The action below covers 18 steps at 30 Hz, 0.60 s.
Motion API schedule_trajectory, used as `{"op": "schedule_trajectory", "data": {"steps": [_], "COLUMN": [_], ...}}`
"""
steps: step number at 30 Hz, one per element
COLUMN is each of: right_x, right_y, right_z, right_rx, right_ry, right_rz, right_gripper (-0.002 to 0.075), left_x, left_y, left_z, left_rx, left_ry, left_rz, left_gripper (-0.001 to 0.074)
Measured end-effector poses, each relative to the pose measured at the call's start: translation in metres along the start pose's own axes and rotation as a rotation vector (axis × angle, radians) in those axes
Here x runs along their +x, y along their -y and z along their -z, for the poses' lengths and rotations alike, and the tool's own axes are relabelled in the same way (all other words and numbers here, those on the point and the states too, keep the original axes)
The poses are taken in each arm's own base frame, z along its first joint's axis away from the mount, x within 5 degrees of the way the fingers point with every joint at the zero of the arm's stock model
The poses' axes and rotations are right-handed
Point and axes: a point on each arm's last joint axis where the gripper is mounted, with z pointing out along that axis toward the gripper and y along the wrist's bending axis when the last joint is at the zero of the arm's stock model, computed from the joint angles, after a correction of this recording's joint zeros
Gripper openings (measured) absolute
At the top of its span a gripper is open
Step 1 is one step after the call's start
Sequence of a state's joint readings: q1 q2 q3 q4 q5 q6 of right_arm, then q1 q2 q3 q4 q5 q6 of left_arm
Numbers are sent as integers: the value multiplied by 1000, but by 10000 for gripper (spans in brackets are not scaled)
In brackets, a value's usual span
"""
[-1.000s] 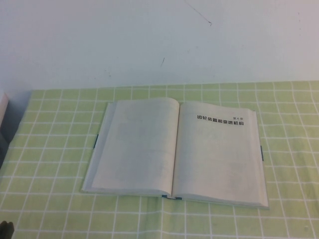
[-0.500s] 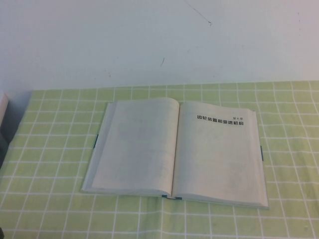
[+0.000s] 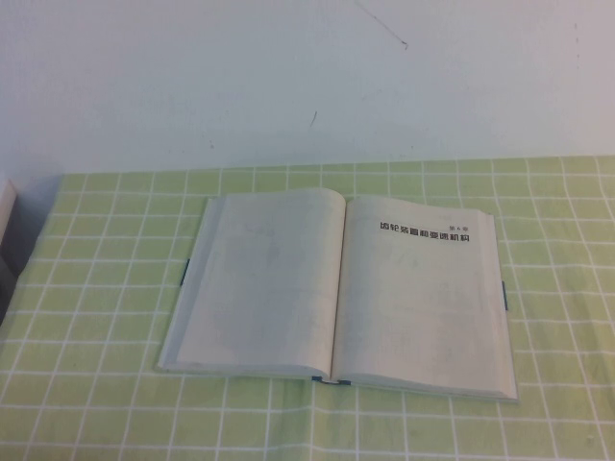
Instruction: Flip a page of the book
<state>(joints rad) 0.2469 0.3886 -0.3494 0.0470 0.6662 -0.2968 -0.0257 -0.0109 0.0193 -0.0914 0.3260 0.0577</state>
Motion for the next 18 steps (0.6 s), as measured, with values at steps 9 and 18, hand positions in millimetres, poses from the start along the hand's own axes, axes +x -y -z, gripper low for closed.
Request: {"op": "schedule_trajectory", "data": {"steps": [9,18], "right_x": [0,0], "right_y": [0,0], "right_z": [0,0], "right_rx": [0,0], "right_ry": [0,0], "right_rz": [1,1], "right_gripper": [-2,-2], "left_x": [0,0], "left_y": [0,0], "left_z": [0,0], "left_rx": [-1,-2], "left_ry": [0,0], "left_rz": [23,19], "left_gripper": [-4,-4]}}
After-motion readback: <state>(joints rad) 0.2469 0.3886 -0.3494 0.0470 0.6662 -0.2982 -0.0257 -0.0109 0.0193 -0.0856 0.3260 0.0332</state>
